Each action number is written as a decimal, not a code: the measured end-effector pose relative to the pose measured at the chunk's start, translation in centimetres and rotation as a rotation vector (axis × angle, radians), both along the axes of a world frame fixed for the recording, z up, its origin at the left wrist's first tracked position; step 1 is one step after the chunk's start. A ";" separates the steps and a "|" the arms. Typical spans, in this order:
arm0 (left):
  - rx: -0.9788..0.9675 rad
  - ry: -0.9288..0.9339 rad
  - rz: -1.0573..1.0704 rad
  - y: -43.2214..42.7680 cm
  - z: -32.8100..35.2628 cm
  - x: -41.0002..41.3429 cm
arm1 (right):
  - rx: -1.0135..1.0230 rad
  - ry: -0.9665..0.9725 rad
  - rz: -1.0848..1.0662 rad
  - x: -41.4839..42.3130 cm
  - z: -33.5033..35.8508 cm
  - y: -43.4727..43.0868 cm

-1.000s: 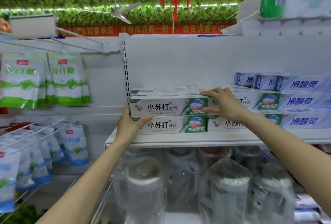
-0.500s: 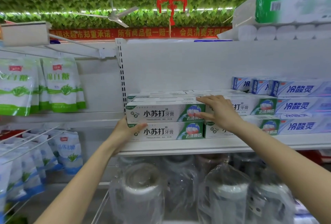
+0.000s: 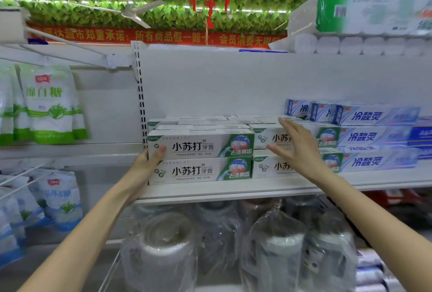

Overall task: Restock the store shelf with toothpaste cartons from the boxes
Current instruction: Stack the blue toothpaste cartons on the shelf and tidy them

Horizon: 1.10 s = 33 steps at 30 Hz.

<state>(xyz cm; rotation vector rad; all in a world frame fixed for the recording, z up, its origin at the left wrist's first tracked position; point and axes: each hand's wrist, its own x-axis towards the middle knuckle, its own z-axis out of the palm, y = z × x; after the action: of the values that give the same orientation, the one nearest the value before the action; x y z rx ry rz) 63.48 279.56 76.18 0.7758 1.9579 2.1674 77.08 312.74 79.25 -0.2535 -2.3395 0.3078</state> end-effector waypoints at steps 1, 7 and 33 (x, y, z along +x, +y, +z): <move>-0.006 0.009 -0.007 0.0 -0.1 0.0 | 0.004 -0.012 -0.058 0.7 -0.5 1.2; -0.068 0.056 -0.011 -0.1 0.1 0.3 | -0.160 0.017 -0.263 2.7 -2.8 5.6; -0.095 0.112 0.133 0.6 0.3 1.1 | -0.212 0.312 -0.195 1.2 -2.4 1.3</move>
<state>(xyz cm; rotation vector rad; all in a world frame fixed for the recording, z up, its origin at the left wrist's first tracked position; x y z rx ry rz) 64.60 280.20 76.47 0.7895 2.2092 2.1257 78.24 314.00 76.83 -0.4965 -1.9591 0.4639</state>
